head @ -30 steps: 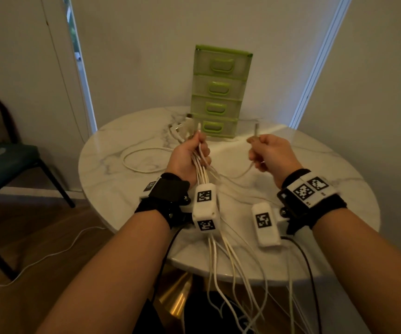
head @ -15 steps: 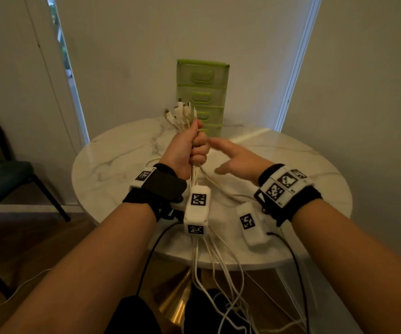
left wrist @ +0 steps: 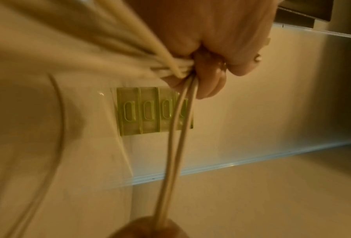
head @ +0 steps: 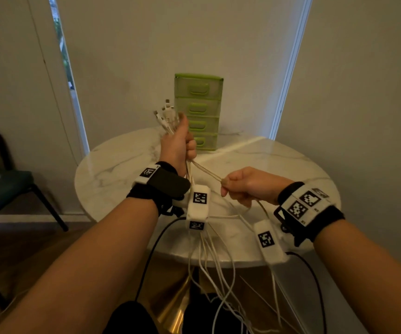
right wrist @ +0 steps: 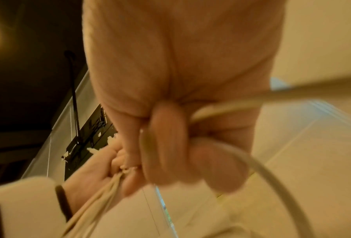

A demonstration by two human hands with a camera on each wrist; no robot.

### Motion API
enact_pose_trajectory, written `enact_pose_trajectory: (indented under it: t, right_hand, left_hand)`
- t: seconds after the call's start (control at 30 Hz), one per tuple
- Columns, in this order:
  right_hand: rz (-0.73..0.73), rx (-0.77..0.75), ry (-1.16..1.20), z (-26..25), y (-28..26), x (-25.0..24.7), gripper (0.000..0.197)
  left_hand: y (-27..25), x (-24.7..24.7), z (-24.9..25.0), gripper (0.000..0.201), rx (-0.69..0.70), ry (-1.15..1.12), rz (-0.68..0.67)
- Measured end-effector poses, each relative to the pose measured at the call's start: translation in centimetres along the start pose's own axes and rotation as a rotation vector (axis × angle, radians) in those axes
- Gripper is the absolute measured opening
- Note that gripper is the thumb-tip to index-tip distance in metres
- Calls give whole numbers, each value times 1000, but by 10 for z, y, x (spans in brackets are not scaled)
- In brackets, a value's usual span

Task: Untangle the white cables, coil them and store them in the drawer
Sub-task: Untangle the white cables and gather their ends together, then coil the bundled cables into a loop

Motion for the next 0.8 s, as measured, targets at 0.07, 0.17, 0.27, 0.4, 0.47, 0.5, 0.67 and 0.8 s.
enact_pose_trajectory:
  t: [0.07, 0.17, 0.27, 0.4, 0.47, 0.5, 0.67, 0.8]
  right_hand:
    - [7, 3, -22, -4, -2, 4, 25]
    - [-23, -77, 249, -25, -1, 21, 24]
    - [95, -96, 434, -30, 6, 26, 26]
    - [61, -65, 474, -20, 5, 26, 25]
    - [2, -63, 492, -19, 0, 22, 23]
    - [-15, -63, 498, -19, -4, 18, 25]
    - [33, -56, 395, -9, -24, -9, 18]
    - [51, 10, 225, -1, -37, -28, 15]
  left_hand:
    - [-3, 17, 1, 35, -2, -46, -74]
    - [-6, 40, -6, 41, -72, -63, -119]
    - [-9, 57, -9, 41, -127, 11, -164]
    - [-7, 66, -7, 43, -207, 49, -270]
    - [-3, 63, -4, 44, -224, 63, -286]
    - [0, 60, -1, 44, -219, 73, -277]
    - [32, 28, 37, 42, -133, 81, -181]
    - [50, 0, 65, 39, -24, 133, -81]
Point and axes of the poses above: each hand's wrist, its own y-axis towards the middle knuckle, its own x-axis out of the palm, z = x × y, the point moved 8 cm from there along y, towards the middle knuckle, and after that the axes turned 1 degree about x, right-handed, at the moved point
